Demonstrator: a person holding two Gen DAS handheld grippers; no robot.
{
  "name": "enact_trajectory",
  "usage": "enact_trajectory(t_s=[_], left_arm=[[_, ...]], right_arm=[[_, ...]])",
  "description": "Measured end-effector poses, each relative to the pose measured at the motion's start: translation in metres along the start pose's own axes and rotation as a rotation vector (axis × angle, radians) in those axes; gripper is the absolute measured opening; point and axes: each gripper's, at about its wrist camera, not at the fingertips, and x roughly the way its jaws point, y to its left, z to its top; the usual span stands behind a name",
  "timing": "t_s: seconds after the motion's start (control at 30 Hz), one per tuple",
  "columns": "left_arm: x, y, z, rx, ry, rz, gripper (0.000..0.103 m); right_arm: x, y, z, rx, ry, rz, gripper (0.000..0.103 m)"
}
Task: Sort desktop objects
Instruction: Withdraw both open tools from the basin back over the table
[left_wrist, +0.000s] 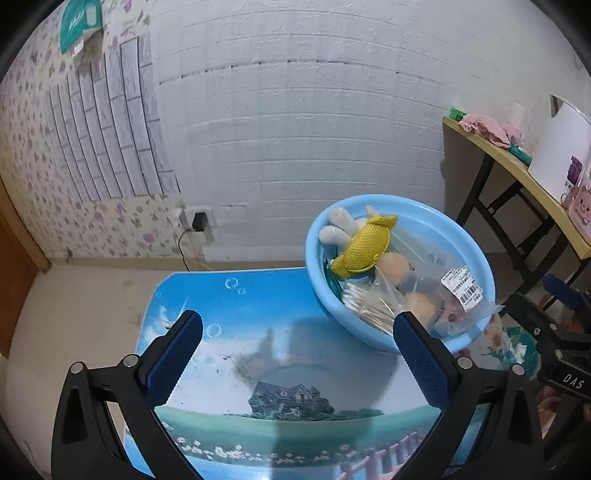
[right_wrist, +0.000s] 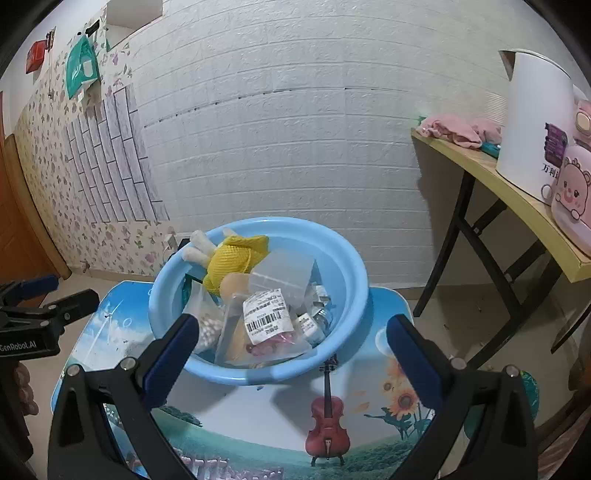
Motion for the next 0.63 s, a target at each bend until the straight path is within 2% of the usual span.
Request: enact_trajectory(t_s=[0.2,0.63], left_arm=[[-0.004,-0.001,0.001,0.019,-0.027,0.019,0.103],[0.008,-0.005,-0.003,0.045,-0.005,0.020,0.103]], right_arm=[[0.000,0.003,0.002,-0.001,0.002,0.003,0.103],[0.005,0.001,-0.001,0.016,0.024,0.005,0.103]])
